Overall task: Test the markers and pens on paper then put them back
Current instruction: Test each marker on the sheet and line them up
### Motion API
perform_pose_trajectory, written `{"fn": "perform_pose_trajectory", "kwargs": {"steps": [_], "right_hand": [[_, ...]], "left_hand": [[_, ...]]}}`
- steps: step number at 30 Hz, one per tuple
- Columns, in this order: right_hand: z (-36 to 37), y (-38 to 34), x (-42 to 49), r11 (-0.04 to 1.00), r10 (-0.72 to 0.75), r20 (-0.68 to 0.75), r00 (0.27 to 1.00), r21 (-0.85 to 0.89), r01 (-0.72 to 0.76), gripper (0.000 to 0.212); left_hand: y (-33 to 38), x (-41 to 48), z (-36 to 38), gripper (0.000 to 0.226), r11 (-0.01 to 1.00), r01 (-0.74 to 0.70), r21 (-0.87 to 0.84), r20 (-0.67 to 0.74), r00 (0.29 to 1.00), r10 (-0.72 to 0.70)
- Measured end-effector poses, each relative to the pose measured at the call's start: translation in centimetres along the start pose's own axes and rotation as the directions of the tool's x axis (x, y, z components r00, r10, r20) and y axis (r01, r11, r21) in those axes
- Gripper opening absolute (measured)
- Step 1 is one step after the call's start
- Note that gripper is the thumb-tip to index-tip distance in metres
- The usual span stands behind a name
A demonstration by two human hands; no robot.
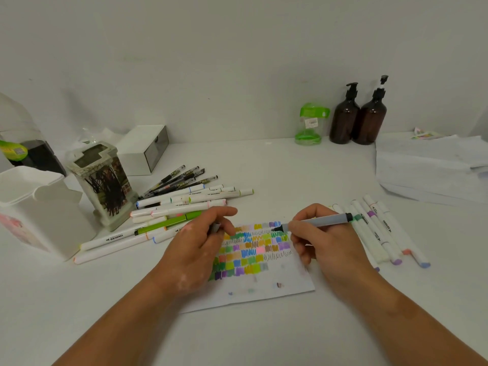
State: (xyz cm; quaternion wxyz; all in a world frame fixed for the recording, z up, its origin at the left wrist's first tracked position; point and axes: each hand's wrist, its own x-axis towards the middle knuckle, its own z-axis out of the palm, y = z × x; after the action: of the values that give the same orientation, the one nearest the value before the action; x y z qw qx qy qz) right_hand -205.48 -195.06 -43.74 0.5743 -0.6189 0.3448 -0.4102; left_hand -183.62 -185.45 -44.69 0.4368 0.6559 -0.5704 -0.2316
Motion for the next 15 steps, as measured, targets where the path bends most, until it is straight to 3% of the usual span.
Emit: {"fn": "perform_pose_trajectory", "kwargs": {"steps": [4, 10, 15], "right_hand": [[-0.31, 0.05, 0.10, 0.999, -0.020, 0.001, 1.000, 0.039, 0.020, 0.021], [-0.19, -0.58, -0.07, 0.976, -0.017, 0.089, 0.996, 0.217, -0.003, 0.010], [-0.13, -0.39, -0.18, 0.983, -0.073, 0.126, 0.989, 0.175, 0.050, 0.007]], "left_hand": [[0.07, -0.35, 0.45, 0.040, 0.992, -0.012, -0.126, 0.056, 0.998, 0.020], [0.50, -0.45, 0.45, 0.010, 0.971, 0.009, -0.239, 0.044, 0.999, 0.002], [0.88, -0.76, 0.26, 0.005, 0.995, -0.061, -0.074, 0.052, 0.997, 0.064]]}}
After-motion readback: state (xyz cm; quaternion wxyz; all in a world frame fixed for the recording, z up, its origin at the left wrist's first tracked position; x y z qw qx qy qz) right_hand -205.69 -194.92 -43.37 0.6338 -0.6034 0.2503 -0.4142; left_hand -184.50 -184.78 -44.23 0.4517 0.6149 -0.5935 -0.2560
